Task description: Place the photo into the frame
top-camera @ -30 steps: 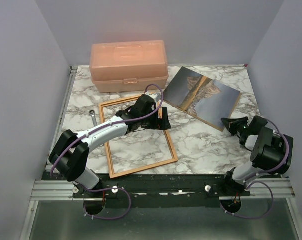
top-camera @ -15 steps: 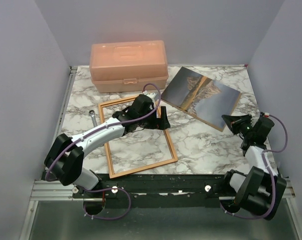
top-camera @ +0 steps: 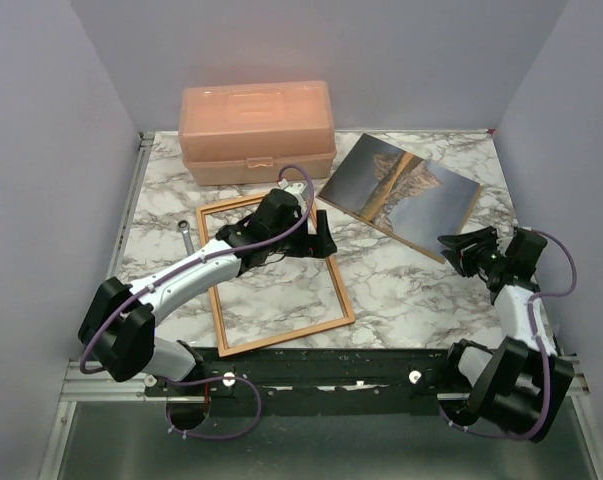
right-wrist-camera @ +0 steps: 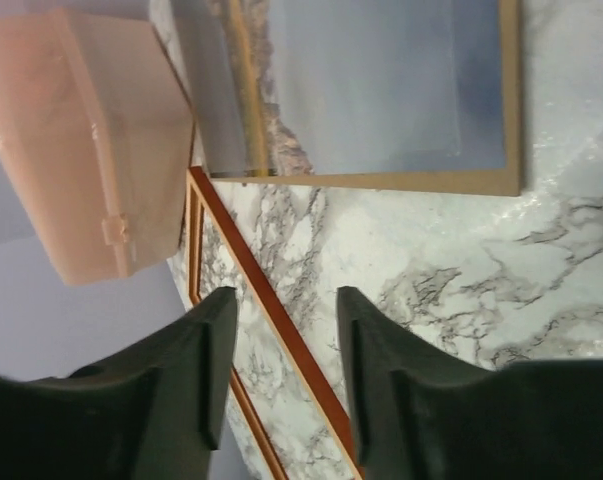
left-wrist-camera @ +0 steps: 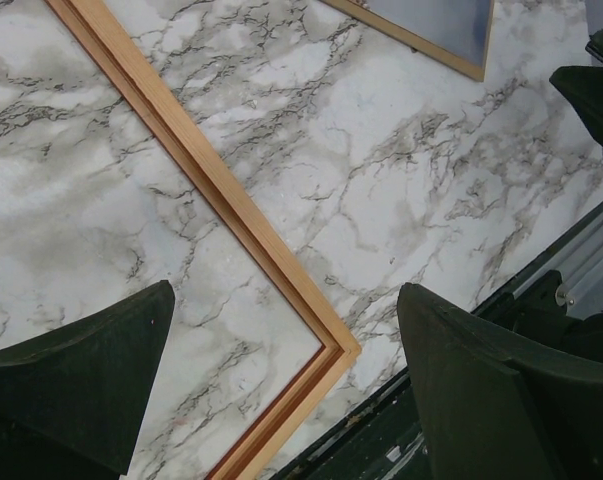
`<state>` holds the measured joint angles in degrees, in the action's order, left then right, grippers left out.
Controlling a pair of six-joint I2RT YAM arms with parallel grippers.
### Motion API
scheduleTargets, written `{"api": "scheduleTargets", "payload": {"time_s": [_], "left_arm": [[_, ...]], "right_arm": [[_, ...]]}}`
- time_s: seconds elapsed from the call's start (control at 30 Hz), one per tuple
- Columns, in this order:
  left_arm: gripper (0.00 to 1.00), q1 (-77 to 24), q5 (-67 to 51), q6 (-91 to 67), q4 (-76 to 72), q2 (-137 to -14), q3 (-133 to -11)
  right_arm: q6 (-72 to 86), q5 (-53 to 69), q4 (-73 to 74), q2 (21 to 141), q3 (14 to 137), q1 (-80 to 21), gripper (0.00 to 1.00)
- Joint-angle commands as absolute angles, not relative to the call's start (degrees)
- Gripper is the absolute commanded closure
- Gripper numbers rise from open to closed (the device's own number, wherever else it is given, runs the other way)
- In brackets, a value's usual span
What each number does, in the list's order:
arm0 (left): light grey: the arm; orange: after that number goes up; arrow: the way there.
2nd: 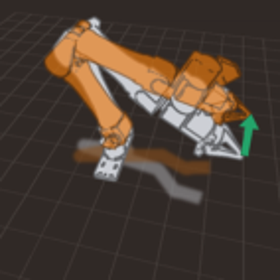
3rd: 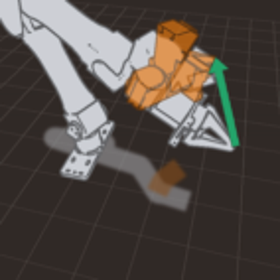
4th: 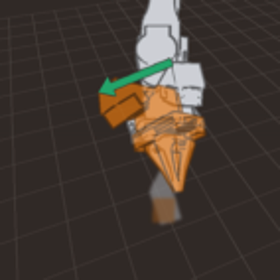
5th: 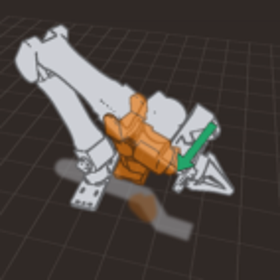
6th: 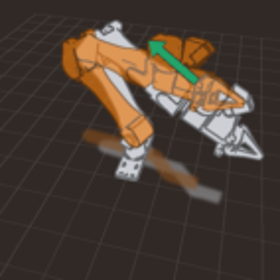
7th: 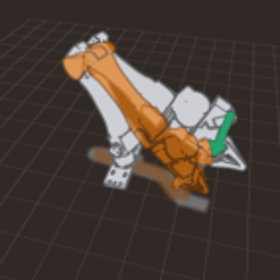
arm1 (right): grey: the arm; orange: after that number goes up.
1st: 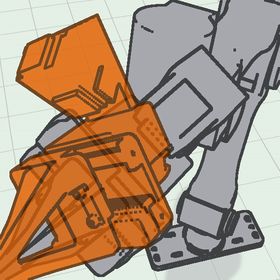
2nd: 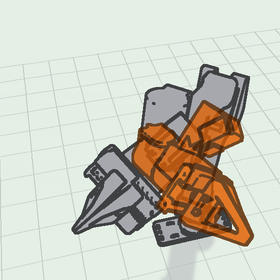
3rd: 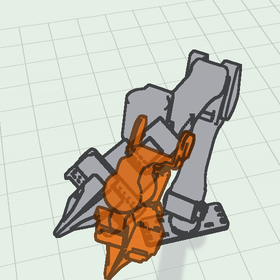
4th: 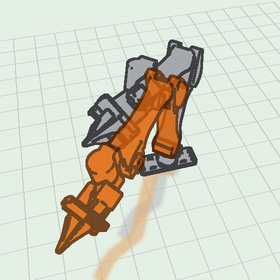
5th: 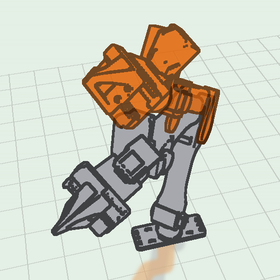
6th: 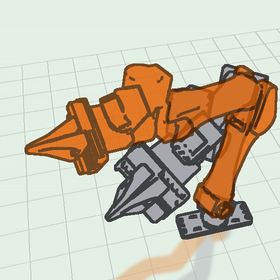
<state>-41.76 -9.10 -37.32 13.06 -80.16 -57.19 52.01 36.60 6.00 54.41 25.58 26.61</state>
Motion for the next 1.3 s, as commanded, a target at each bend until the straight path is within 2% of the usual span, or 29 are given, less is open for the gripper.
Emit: {"api": "scheduleTargets", "payload": {"time_s": [0.0, 0.17, 0.4, 0.53, 0.73, 0.9, 1.03, 1.27], "left_arm": [[0.04, -42.3, -5.2, -36.7, 16.3, -80.8, -59.0], [0.04, -42.2, -3.1, -34.8, 18.8, -83.9, -62.7], [0.04, -42.2, -4.2, -32.8, 17.9, -85.6, -64.9], [0.04, -42.2, -5.7, -32.1, 15.6, -85.1, -64.1], [0.04, -42.2, -7.7, -31.1, 12.5, -84.5, -62.7], [0.04, -42.2, -8.6, -30.8, 10.7, -84.6, -61.6], [0.04, -42.2, -8.8, -30.5, 10.6, -85.5, -61.5], [0.04, -42.2, -9.6, -30.8, 9.8, -87.0, -61.5]], "right_arm": [[47.9, 34.8, 3.1, 65.1, 29.9, 26.5, 0.44], [45.0, 34.4, -0.2, 80.6, 38.0, 26.5, 0.24], [44.5, 29.5, -3.0, 97.4, 52.7, 26.5, 0.10], [45.1, 26.3, -0.3, 105.7, 64.8, 25.8, 0.09], [40.1, 13.7, 11.1, 117.5, 86.2, 21.7, 0.08], [37.4, 6.5, 14.7, 125.9, 99.4, 20.3, 0.08], [35.9, 3.6, 16.7, 132.4, 107.0, 20.2, 0.08], [35.5, 1.3, 17.0, 139.5, 113.2, 20.2, 0.08]]}}
